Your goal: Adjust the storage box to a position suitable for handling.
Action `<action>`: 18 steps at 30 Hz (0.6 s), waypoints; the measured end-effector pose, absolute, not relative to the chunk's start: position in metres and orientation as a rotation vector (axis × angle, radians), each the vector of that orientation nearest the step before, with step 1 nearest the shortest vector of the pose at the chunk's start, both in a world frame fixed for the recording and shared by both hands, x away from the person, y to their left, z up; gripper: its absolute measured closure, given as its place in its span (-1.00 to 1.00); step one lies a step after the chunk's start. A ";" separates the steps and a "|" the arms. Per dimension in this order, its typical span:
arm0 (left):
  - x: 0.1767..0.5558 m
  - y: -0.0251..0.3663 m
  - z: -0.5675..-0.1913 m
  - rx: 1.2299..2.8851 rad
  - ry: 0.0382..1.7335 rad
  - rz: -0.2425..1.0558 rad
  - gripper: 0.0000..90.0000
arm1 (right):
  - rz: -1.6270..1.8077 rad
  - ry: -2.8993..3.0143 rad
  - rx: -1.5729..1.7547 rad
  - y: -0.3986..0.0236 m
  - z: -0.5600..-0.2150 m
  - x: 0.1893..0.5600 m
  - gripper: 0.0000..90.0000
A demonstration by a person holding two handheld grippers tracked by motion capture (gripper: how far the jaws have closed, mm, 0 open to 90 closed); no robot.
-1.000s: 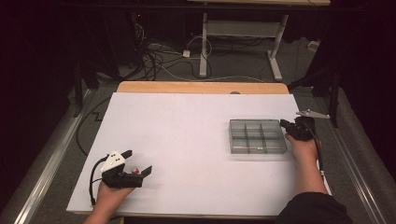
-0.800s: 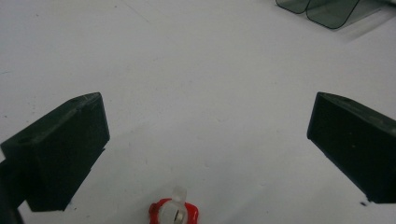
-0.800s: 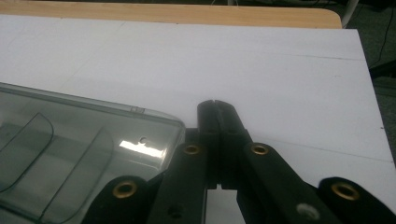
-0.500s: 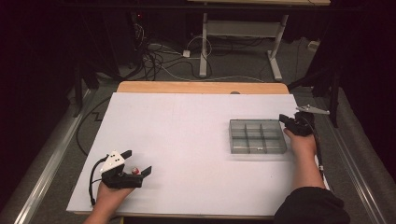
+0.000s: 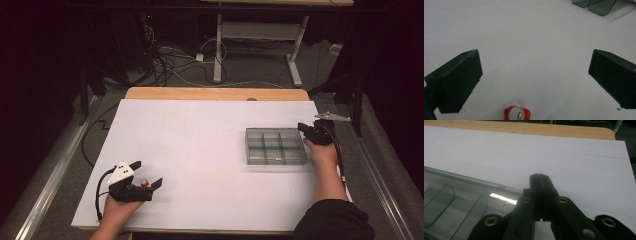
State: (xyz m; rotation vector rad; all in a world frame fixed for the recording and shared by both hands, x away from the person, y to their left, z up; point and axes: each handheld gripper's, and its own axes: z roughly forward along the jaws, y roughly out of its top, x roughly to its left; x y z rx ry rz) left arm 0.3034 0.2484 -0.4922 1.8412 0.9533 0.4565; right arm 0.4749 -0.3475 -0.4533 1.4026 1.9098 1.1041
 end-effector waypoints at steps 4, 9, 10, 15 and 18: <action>0.304 0.248 -0.492 1.841 0.954 0.455 -1.00 | 1.102 1.920 1.413 -0.348 -0.454 0.474 1.00; 0.303 0.248 -0.492 1.841 0.954 0.458 -1.00 | 1.116 1.953 1.401 -0.343 -0.454 0.472 1.00; 0.303 0.248 -0.492 1.841 0.954 0.458 -1.00 | 1.118 1.965 1.392 -0.341 -0.453 0.472 1.00; 0.303 0.248 -0.492 1.843 0.955 0.458 -1.00 | 1.127 2.051 1.327 -0.321 -0.452 0.466 1.00; 0.303 0.248 -0.492 1.842 0.955 0.460 -1.00 | 1.131 2.103 1.284 -0.308 -0.451 0.461 1.00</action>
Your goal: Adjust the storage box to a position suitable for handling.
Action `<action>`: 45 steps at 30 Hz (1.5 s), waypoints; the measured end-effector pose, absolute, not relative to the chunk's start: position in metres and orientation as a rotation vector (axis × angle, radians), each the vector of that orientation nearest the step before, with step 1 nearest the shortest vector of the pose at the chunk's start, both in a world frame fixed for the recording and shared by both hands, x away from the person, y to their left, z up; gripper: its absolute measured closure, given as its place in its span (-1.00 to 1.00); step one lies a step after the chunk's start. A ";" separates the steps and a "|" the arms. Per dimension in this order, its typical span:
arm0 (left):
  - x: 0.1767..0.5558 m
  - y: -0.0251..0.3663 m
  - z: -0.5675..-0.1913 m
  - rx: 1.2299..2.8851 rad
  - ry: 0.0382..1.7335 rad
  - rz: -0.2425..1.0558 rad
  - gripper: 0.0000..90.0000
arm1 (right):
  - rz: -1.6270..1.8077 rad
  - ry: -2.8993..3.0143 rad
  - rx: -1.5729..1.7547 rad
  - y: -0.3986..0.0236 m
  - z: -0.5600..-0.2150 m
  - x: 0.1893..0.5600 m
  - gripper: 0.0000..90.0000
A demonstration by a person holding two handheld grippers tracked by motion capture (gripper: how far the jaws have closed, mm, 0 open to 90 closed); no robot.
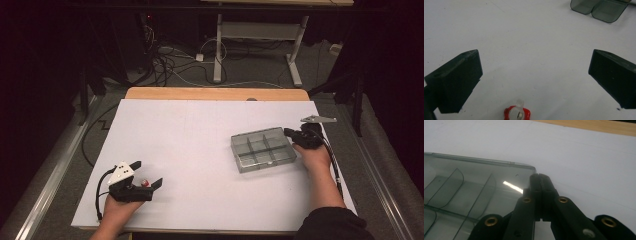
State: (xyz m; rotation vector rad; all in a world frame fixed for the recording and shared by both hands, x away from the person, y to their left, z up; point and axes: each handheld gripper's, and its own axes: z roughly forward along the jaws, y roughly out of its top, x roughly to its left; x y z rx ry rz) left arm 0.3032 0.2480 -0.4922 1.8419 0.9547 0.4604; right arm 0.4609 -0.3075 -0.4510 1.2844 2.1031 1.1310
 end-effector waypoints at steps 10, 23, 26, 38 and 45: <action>0.304 0.248 -0.492 1.842 0.957 0.457 -1.00 | 1.191 2.168 1.195 -0.274 -0.449 0.439 1.00; 0.303 0.248 -0.492 1.846 0.954 0.453 -1.00 | 1.308 2.201 1.074 -0.234 -0.456 0.392 1.00; 0.303 0.248 -0.491 1.848 0.948 0.450 -1.00 | 1.376 2.226 1.019 -0.223 -0.455 0.379 1.00; 0.303 0.247 -0.491 1.860 0.941 0.445 -1.00 | 1.262 2.109 1.038 -0.233 -0.465 0.355 1.00; 0.302 0.245 -0.490 1.854 0.940 0.423 -1.00 | 1.222 2.143 1.026 -0.229 -0.471 0.357 1.00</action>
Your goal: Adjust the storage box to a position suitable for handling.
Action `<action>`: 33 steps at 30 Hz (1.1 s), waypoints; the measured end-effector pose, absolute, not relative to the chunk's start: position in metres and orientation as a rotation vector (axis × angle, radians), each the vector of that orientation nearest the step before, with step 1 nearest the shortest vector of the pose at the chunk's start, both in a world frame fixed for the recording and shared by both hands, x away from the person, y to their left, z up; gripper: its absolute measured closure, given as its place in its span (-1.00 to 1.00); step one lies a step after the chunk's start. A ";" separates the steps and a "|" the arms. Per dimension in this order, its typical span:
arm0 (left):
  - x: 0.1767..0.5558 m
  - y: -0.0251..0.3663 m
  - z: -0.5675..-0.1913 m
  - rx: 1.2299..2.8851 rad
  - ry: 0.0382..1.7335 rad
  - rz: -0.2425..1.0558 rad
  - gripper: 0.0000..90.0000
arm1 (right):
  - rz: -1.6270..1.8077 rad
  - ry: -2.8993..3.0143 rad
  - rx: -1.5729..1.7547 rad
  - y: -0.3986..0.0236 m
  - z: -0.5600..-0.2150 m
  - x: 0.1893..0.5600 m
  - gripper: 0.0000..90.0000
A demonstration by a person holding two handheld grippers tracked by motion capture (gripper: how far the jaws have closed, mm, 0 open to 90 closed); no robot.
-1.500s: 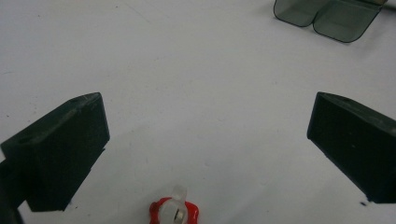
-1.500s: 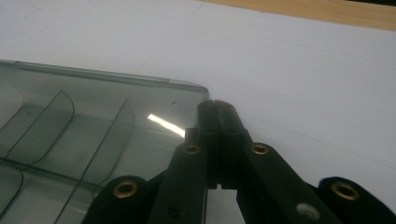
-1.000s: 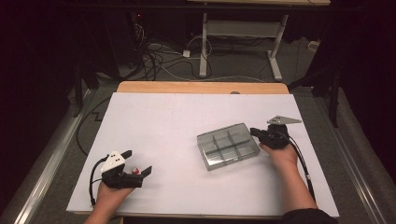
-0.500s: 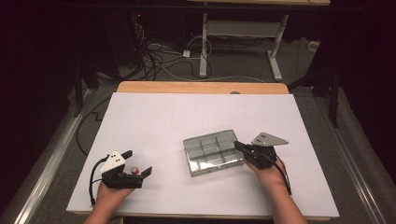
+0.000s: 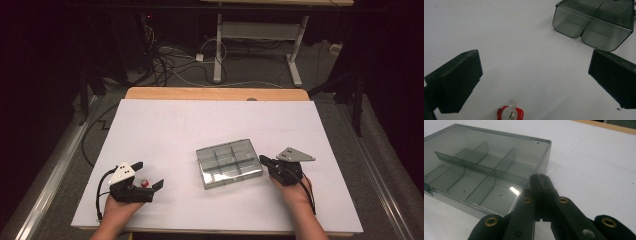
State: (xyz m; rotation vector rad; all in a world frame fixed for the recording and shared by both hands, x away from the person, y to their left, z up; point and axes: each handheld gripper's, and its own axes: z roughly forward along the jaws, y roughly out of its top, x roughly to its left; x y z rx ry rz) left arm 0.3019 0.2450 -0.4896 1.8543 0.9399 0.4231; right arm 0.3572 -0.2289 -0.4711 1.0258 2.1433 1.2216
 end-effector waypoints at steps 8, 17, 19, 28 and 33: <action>0.299 0.242 -0.486 1.849 0.909 0.382 -0.83 | 1.243 2.162 1.033 -0.227 -0.472 0.357 1.00; 0.298 0.241 -0.485 1.858 0.872 0.325 -0.51 | 1.256 2.217 0.963 -0.210 -0.473 0.340 1.00; 0.298 0.240 -0.485 1.864 0.855 0.316 -0.37 | 1.255 2.237 0.943 -0.206 -0.473 0.336 1.00; 0.300 0.225 -0.486 1.917 0.911 0.296 0.34 | 1.293 2.303 0.861 -0.191 -0.474 0.311 1.00; 0.299 0.212 -0.482 1.933 0.930 0.387 0.66 | 1.311 2.324 0.799 -0.183 -0.472 0.301 1.00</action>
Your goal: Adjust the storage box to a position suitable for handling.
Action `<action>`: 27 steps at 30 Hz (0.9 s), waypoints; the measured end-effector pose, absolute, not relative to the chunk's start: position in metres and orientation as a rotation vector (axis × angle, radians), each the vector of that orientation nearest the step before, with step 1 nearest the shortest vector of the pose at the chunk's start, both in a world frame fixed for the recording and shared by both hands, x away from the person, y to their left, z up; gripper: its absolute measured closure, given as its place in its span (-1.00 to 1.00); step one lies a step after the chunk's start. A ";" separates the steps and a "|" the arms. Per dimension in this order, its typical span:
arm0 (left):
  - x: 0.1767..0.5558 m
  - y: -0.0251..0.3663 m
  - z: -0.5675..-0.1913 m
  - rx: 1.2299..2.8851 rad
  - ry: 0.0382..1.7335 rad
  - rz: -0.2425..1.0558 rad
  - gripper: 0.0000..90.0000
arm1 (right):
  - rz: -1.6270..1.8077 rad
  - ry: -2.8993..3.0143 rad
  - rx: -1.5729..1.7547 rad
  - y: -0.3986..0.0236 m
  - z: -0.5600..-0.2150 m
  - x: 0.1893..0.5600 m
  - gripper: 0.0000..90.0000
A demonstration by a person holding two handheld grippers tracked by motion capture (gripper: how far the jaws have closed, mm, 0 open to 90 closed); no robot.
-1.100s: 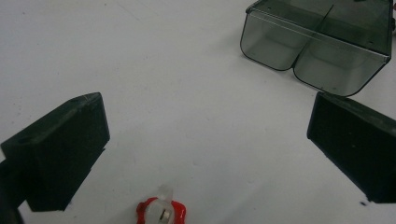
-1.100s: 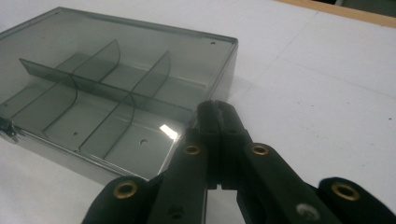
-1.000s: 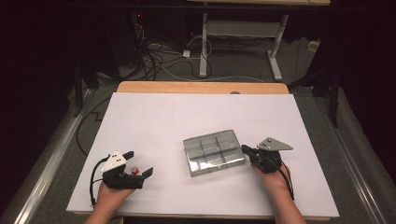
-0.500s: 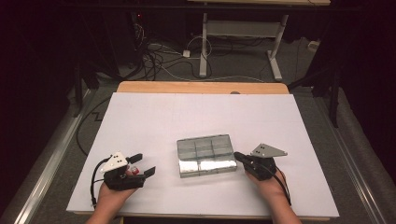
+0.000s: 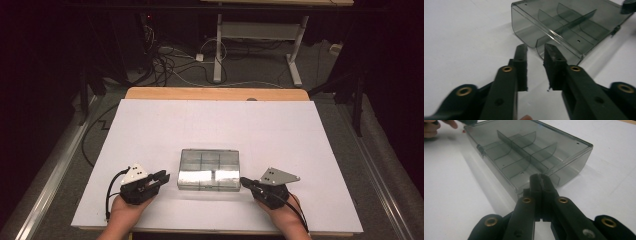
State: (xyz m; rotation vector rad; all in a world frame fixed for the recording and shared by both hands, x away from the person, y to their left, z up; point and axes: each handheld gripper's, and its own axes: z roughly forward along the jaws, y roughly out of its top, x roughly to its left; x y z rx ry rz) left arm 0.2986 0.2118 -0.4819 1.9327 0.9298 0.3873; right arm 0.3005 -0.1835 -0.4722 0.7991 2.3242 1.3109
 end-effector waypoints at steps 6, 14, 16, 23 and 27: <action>0.305 0.197 -0.482 1.966 0.970 0.403 0.95 | 1.320 2.337 0.769 -0.179 -0.472 0.299 1.00; 0.311 0.186 -0.486 1.997 0.998 0.390 0.95 | 1.327 2.296 0.810 -0.195 -0.468 0.295 1.00; 0.312 0.185 -0.487 1.992 1.010 0.384 0.95 | 1.312 2.295 0.829 -0.202 -0.468 0.293 1.00; 0.312 0.181 -0.487 2.006 0.985 0.369 0.95 | 1.306 2.265 0.882 -0.217 -0.473 0.291 1.00; 0.313 0.175 -0.487 2.006 0.965 0.353 0.96 | 1.308 2.245 0.883 -0.219 -0.471 0.292 1.00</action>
